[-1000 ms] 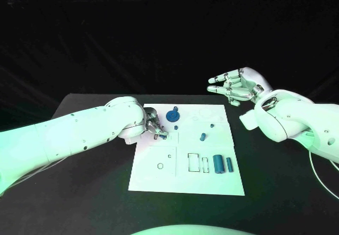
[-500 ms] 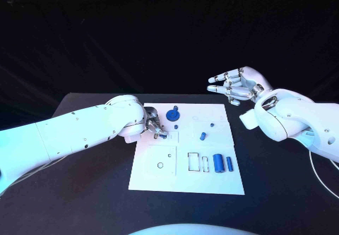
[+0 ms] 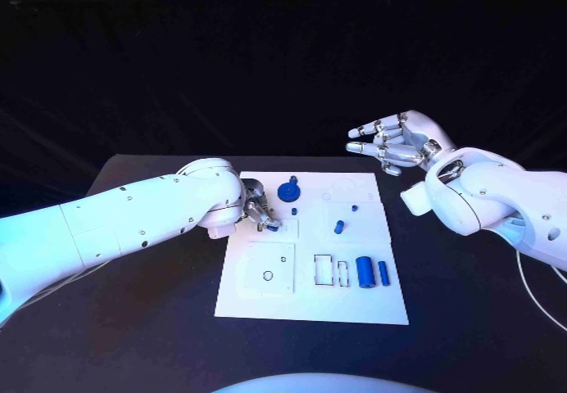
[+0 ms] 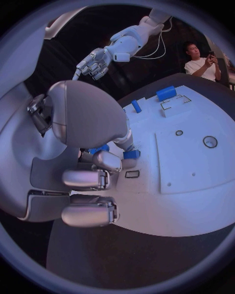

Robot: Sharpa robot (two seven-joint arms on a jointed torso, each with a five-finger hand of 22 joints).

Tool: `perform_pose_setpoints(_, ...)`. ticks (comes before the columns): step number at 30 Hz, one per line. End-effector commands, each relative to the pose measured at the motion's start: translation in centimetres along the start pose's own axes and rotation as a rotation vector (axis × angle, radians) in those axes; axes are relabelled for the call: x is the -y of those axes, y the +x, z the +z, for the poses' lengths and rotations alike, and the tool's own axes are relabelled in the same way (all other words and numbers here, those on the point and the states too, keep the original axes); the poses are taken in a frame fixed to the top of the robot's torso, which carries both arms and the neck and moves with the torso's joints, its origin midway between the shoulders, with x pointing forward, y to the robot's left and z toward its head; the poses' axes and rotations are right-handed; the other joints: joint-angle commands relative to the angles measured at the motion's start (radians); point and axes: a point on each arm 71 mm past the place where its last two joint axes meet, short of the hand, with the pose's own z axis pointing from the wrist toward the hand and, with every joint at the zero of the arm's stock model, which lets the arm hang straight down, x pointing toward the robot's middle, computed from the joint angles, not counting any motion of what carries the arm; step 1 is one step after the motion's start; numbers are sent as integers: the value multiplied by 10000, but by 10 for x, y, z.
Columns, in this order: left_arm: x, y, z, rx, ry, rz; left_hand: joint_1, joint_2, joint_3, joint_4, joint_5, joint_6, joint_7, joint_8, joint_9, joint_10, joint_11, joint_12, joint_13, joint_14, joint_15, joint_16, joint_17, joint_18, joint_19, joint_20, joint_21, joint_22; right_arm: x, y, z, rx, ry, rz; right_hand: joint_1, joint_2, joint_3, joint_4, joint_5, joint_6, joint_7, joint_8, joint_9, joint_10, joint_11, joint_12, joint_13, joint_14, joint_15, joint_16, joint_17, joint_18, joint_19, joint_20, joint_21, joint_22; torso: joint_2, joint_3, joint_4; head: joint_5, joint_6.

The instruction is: Assemble the parts on the task board

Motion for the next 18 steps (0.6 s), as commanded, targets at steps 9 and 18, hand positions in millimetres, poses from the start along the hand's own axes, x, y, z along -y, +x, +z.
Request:
perform_pose_setpoints(9, 2, 4, 3, -356, -122, 144, -545, -42, 1606, -1462, 334, 306, -196, 128, 71, 169, -41, 78, 115, 1016, 13, 24, 2633, -211, 616, 3, 47, 1752, -1, 3, 0, -177, -67, 16, -8, 72, -36, -3, 54, -76, -19, 36, -4, -91, 1, -32, -9, 519, 49, -64, 152, 144, -45, -2, -58, -9, -4, 14, 3, -26, -10)
perform_pose_setpoints(18, 5, 5, 5, -496, -213, 196, -1431, -50, 1056, -1117, 345, 498, -294, 114, 94, 215, -119, 138, 173, 1016, -58, 24, 2633, -223, 639, -50, 83, 1808, -2, 3, -1, -207, -77, 30, -12, 76, -50, 2, 56, -79, -20, 35, -4, -108, 1, -61, -39, 518, 49, -73, 142, 151, -61, -2, -82, -47, -4, 9, -2, -18, 2)
